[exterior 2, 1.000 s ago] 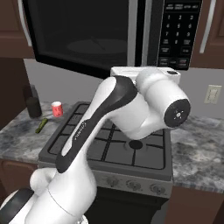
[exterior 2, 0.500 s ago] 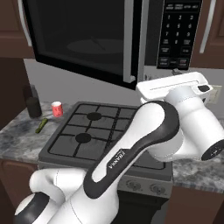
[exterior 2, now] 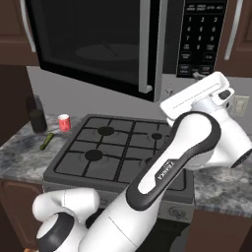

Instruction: Open the microwave door.

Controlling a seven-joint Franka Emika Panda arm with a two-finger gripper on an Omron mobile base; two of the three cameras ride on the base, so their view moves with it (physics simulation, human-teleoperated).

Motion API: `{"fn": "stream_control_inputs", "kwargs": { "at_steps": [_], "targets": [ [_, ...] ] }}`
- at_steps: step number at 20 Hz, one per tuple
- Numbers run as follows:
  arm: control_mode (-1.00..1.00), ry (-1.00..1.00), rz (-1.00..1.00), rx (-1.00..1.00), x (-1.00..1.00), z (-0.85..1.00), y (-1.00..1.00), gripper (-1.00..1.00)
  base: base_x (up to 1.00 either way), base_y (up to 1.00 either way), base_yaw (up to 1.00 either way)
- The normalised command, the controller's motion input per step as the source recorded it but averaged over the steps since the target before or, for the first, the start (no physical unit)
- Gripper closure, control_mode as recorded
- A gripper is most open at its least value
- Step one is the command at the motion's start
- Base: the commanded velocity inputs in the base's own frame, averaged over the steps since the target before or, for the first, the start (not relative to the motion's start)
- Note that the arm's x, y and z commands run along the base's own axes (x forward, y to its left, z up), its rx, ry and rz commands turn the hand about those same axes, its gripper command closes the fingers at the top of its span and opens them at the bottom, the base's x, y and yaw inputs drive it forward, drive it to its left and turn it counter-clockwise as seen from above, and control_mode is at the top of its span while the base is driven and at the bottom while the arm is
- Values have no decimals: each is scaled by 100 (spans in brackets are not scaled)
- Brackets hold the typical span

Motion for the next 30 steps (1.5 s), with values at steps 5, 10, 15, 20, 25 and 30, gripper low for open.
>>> {"fn": "stream_control_inputs", "kwargs": {
  "at_steps": [5,10,15,20,25,30],
  "targets": [
    [-100,-9,0,-16,75,0,-14,-100,0,0,0],
    [-100,-1,0,-6,47,11,-13,-100,0,0,0],
    [-100,-13,12,-9,-3,32,9,-100,0,0,0],
    [-100,-9,19,-22,-9,15,66,-100,0,0,0],
    [-100,-14,34,-22,-54,0,76,-100,0,0,0],
    [-100,-12,38,-18,-95,5,68,-100,0,0,0]
  ]
}}
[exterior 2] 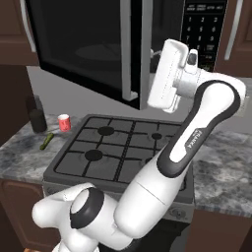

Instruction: Open the microwave door.

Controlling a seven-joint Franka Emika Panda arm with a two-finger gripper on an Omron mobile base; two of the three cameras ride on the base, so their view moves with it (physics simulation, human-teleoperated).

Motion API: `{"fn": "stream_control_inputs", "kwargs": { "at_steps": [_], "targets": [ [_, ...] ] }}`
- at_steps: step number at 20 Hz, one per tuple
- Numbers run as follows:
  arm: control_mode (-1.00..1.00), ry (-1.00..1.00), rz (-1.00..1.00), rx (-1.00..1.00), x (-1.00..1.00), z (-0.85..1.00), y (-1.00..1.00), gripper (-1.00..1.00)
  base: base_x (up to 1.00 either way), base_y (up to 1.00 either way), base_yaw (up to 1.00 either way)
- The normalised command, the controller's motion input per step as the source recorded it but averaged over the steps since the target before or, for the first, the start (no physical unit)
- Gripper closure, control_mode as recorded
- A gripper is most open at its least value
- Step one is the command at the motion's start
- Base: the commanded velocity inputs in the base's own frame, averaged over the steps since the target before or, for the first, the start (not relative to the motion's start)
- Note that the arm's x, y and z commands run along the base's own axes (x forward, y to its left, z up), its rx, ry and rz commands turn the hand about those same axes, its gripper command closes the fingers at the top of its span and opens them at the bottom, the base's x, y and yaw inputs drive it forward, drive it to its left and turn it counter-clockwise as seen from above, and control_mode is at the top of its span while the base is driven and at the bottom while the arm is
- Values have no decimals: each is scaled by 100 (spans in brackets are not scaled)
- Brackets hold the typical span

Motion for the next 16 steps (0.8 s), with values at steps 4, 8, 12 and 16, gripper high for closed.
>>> {"fn": "stream_control_inputs", "kwargs": {
  "at_steps": [4,8,12,16],
  "targets": [
    [-100,-7,40,-18,-81,0,93,-100,0,0,0],
    [-100,-11,34,-20,-82,0,100,-100,0,0,0],
    [-100,-31,16,-16,-93,0,100,-100,0,0,0],
    [-100,-35,2,-10,-75,0,100,-100,0,0,0]
  ]
}}
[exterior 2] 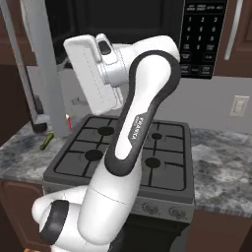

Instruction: Open the microwave door.

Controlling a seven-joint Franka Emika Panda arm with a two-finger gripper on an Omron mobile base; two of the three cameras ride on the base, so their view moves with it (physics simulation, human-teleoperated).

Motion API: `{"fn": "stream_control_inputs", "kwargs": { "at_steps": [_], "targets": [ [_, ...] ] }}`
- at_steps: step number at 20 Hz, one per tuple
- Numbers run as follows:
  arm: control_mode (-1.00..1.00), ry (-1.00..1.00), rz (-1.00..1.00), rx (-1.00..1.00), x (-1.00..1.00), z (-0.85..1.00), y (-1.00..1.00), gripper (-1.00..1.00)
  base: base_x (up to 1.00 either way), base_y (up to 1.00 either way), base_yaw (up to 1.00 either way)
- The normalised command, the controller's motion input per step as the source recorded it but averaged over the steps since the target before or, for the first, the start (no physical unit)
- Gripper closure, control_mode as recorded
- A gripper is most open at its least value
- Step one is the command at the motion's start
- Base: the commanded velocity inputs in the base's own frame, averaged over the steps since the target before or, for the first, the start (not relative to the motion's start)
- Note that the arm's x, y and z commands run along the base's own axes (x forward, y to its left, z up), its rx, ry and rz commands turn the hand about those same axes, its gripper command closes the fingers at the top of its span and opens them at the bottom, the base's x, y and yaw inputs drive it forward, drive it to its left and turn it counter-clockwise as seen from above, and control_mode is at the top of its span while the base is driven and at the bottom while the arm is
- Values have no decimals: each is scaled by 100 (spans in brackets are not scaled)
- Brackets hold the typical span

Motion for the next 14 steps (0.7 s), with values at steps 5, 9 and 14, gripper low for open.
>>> {"fn": "stream_control_inputs", "kwargs": {
  "at_steps": [5,9,14],
  "targets": [
    [-100,-18,0,-6,-16,0,100,-100,0,0,0],
    [-100,-2,-1,0,42,-1,100,-100,0,0,0],
    [-100,-4,-4,0,47,0,100,-100,0,0,0]
  ]
}}
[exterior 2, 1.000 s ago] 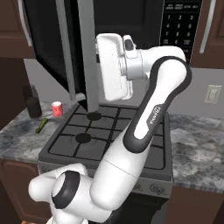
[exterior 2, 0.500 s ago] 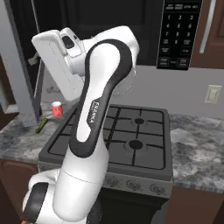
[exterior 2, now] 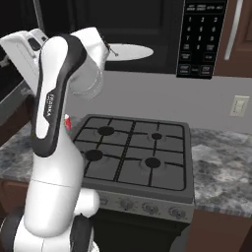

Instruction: Open the microwave door.

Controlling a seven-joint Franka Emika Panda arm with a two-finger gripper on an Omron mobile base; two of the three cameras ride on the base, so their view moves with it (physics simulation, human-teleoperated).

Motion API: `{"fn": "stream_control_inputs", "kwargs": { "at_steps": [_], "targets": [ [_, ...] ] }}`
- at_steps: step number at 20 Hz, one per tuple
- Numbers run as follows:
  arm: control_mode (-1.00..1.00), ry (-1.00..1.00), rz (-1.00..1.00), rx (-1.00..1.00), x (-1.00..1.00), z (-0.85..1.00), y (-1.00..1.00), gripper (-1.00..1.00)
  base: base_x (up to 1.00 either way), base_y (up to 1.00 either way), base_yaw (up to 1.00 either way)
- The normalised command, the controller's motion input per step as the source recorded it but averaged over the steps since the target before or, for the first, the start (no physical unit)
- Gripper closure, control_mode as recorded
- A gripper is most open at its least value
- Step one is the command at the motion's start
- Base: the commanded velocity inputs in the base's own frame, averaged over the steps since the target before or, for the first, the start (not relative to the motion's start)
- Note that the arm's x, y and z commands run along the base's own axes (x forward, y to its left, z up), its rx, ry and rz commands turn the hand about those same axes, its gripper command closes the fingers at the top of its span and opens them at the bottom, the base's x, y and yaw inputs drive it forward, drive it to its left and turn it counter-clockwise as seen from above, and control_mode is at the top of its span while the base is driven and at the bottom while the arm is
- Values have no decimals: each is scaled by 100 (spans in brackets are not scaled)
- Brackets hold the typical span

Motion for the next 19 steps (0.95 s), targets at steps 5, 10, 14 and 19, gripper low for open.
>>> {"fn": "stream_control_inputs", "kwargs": {
  "at_steps": [5,10,14,19],
  "targets": [
    [-100,-12,-7,0,29,0,100,-100,0,0,0],
    [-100,-17,-15,-2,23,-1,100,-100,0,0,0],
    [-100,-11,-26,-1,36,-12,100,-100,0,0,0],
    [-100,-4,-20,0,45,-30,67,-100,0,0,0]
  ]
}}
